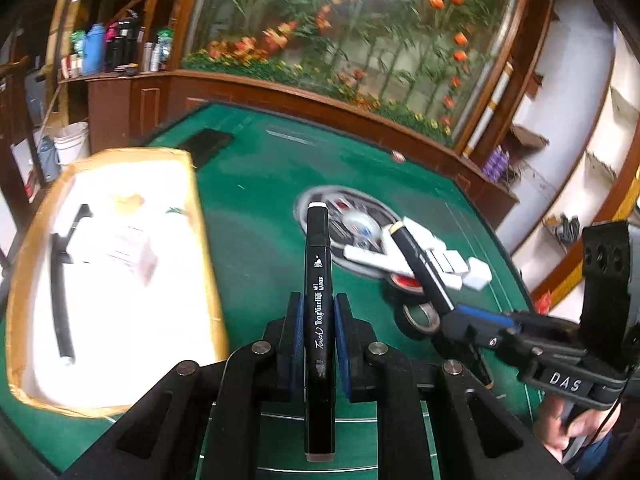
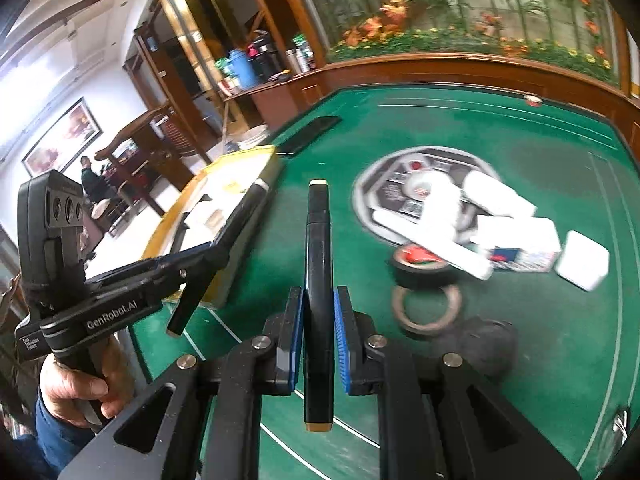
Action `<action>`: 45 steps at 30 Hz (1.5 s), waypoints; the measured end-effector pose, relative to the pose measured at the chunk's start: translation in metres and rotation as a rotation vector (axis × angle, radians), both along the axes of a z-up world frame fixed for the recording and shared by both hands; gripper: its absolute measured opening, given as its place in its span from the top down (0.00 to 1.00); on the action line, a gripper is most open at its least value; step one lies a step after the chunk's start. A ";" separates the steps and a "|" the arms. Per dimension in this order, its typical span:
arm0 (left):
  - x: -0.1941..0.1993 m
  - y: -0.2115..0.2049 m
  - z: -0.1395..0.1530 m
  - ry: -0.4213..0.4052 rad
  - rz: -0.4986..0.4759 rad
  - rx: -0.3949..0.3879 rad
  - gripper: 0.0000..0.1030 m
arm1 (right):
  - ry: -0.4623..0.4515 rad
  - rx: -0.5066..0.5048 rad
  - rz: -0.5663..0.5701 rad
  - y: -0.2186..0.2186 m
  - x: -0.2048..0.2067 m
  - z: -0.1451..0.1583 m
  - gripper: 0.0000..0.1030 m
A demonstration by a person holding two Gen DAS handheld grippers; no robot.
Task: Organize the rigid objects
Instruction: 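Carry both black markers over the tray and lower them inside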
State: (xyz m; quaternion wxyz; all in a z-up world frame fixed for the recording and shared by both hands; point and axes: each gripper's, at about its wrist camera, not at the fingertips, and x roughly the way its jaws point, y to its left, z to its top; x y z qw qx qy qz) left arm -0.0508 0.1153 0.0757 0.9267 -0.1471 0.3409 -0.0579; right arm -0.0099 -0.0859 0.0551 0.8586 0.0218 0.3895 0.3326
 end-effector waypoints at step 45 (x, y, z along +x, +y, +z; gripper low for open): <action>0.006 0.135 -0.069 0.119 0.341 -0.082 0.86 | -0.041 -0.115 0.069 0.212 0.021 -0.044 0.86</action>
